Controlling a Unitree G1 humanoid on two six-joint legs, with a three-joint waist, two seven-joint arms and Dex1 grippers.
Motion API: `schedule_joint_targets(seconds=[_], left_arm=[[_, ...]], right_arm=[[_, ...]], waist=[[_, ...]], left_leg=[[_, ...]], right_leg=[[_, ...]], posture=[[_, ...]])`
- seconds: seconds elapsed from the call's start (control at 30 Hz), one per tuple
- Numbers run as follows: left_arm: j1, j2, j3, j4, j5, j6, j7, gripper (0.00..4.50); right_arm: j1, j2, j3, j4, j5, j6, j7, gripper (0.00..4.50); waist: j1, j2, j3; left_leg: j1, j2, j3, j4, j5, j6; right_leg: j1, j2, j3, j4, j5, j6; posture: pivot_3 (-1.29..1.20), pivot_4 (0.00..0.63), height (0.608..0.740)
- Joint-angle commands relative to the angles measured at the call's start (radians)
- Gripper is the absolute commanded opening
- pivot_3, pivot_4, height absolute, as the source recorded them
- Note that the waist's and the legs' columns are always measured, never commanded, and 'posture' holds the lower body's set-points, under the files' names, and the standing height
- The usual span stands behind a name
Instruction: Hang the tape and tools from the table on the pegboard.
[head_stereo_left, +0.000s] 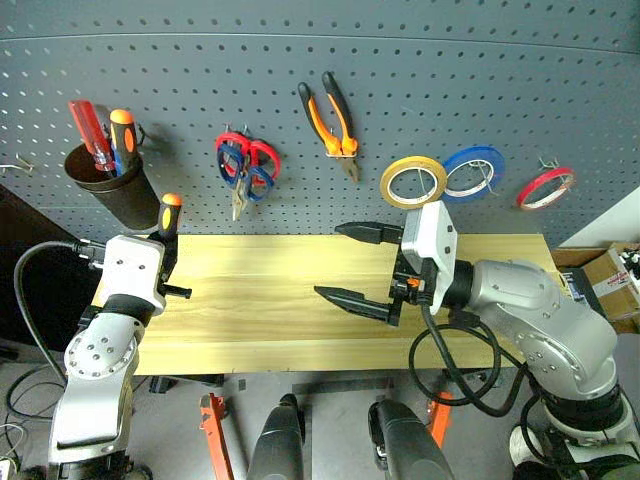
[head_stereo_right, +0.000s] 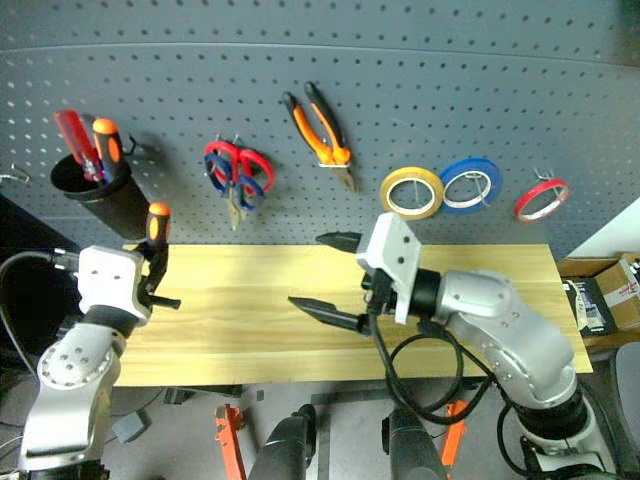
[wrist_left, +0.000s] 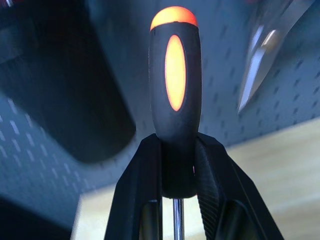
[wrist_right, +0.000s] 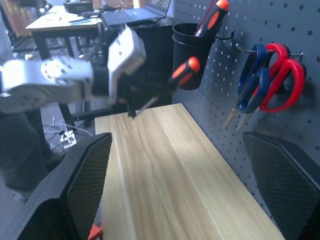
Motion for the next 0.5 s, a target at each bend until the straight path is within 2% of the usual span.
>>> schedule_joint_targets(seconds=[0.03, 0.23, 0.5], left_arm=[[-0.028, -0.001, 0.056, -0.113, 0.03, -0.02, 0.045, 0.55], [-0.188, -0.016, 0.12, -0.133, -0.015, 0.072, 0.116, 0.55], [-0.434, -0.04, 0.123, -0.099, -0.133, 0.205, 0.143, 0.55]], right_arm=[[-0.03, -0.004, -0.018, 0.029, -0.01, -0.071, 0.046, 4.5], [-0.08, 0.012, 0.001, 0.109, -0.027, -0.141, 0.096, 4.5], [-0.113, 0.05, 0.027, 0.183, -0.078, -0.198, 0.106, 4.5]], waist=[[0.008, 0.0, -0.001], [0.022, -0.003, -0.006], [0.043, -0.012, -0.017]], left_leg=[[0.0, 0.0, 0.0, 0.0, 0.0, 0.0], [0.0, -0.002, -0.001, 0.0, 0.001, -0.003], [0.0, -0.002, -0.003, 0.0, 0.007, -0.011]], right_leg=[[0.0, 0.0, 0.0, 0.0, 0.0, 0.0], [0.0, 0.002, -0.002, 0.001, 0.0, -0.001], [0.0, 0.002, -0.005, 0.001, 0.002, -0.002]], posture=[[0.06, 0.236, 0.74], [0.1, 0.204, 0.74], [0.09, 0.166, 0.74]])
